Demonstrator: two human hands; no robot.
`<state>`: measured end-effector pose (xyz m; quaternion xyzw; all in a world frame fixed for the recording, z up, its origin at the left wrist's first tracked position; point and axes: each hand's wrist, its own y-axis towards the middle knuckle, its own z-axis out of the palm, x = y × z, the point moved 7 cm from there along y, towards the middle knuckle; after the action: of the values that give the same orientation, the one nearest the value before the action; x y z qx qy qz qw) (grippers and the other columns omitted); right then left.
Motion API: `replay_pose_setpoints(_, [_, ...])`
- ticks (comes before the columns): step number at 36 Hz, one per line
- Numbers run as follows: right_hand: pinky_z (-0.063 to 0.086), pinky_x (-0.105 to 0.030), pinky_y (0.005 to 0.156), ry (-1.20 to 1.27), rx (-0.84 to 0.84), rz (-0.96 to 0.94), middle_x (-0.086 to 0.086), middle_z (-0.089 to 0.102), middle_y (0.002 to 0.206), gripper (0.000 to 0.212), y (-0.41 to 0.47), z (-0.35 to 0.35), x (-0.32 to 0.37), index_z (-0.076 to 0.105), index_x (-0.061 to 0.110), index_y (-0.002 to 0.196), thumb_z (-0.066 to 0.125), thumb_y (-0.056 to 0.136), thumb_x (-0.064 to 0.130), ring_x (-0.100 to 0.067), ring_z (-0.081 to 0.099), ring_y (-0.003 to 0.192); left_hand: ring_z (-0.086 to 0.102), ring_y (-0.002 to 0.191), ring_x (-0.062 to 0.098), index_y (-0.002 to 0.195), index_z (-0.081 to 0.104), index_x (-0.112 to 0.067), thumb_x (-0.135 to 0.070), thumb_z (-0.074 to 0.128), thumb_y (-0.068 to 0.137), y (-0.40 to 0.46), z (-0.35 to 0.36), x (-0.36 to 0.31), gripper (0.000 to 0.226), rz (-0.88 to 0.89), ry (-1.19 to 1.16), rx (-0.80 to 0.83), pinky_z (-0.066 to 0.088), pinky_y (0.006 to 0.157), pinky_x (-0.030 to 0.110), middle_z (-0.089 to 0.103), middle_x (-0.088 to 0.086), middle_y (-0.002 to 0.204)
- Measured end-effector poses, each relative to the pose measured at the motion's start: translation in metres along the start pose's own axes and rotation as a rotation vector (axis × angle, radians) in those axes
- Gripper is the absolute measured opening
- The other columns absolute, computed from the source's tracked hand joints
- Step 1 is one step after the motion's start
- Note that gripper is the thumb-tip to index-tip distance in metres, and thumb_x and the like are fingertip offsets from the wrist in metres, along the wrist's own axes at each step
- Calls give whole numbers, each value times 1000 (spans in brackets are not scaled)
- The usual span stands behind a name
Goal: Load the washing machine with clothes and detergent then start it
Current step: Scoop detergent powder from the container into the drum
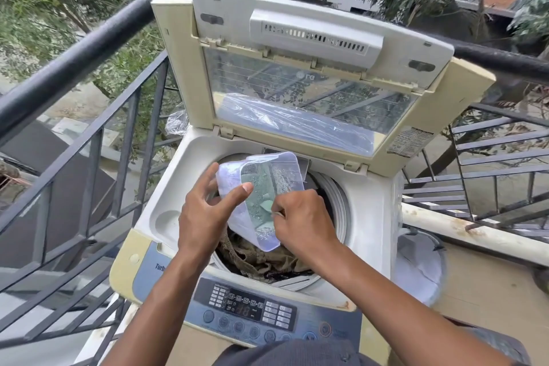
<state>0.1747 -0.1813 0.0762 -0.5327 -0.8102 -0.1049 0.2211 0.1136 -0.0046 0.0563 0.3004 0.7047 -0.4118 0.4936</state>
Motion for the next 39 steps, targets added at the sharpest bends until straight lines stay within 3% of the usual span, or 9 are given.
replay_pose_setpoints(5, [48, -23, 65, 174, -14, 100, 1, 75, 78, 6, 3, -1, -4, 81, 18, 88, 78, 83, 17, -13, 66, 71, 67, 122, 6, 147, 53, -46, -89, 81, 45, -2, -1, -6, 114, 2, 20, -24, 55, 106, 54, 69, -15, 125])
replay_pose_setpoints(10, [53, -24, 66, 238, -27, 90, 6, 75, 74, 6, 3, -1, -1, 82, 18, 88, 79, 82, 18, -8, 65, 67, 60, 98, -21, 151, 50, -45, -79, 78, 53, -4, -1, -16, 108, 14, 116, -59, 53, 105, 43, 60, -29, 109])
replay_pose_setpoints(14, [57, -29, 65, 209, -4, 24, 2, 75, 74, 6, 2, 2, 8, 81, 15, 86, 75, 85, 14, -13, 67, 68, 69, 112, 5, 151, 47, -49, -83, 76, 56, -4, 2, -23, 106, 51, 234, -63, 53, 107, 48, 66, -16, 126])
replay_pose_setpoints(16, [55, -30, 60, 190, 9, -10, 1, 73, 70, 9, 1, 3, 14, 78, 14, 80, 71, 86, 12, -13, 66, 65, 69, 119, 10, 151, 45, -51, -86, 75, 55, -4, 3, -25, 107, 66, 280, -64, 52, 108, 49, 66, -11, 138])
replay_pose_setpoints(20, [28, -12, 49, 235, 61, -20, 12, 47, 49, 34, -1, 5, 21, 54, 24, 56, 63, 84, 7, -3, 45, 47, 66, 125, 14, 153, 43, -50, -89, 71, 53, -5, 6, -27, 111, 72, 345, -61, 50, 110, 50, 64, -10, 144])
replay_pose_setpoints(23, [43, -13, 57, 360, 62, 33, 12, 65, 60, 14, 2, 7, 14, 78, 20, 74, 70, 81, 9, -4, 61, 58, 66, 124, 15, 152, 44, -51, -88, 71, 53, -5, 5, -26, 109, 59, 336, -65, 50, 109, 50, 64, -9, 143])
replay_pose_setpoints(26, [56, -20, 64, 527, 88, 158, 12, 68, 57, 8, 2, 13, 2, 82, 17, 84, 80, 79, 11, -6, 70, 61, 67, 121, 14, 150, 46, -51, -86, 72, 53, -5, 3, -24, 106, 52, 290, -84, 50, 109, 49, 66, -8, 139])
replay_pose_setpoints(33, [46, -20, 46, 988, 151, 506, -12, 76, 70, 6, -6, 33, -19, 81, 6, 86, 85, 82, 7, -9, 64, 49, 64, 127, 17, 154, 42, -48, -89, 71, 53, -6, 6, -23, 113, 68, 322, -108, 51, 110, 49, 62, 0, 147])
replay_pose_setpoints(39, [58, -23, 58, 1187, 190, 653, -18, 79, 85, 15, -7, 44, -27, 77, -3, 99, 81, 86, 2, -25, 79, 74, 63, 129, 15, 154, 40, -49, -88, 73, 57, -6, 9, -20, 109, 91, 335, -114, 52, 108, 47, 62, -4, 148])
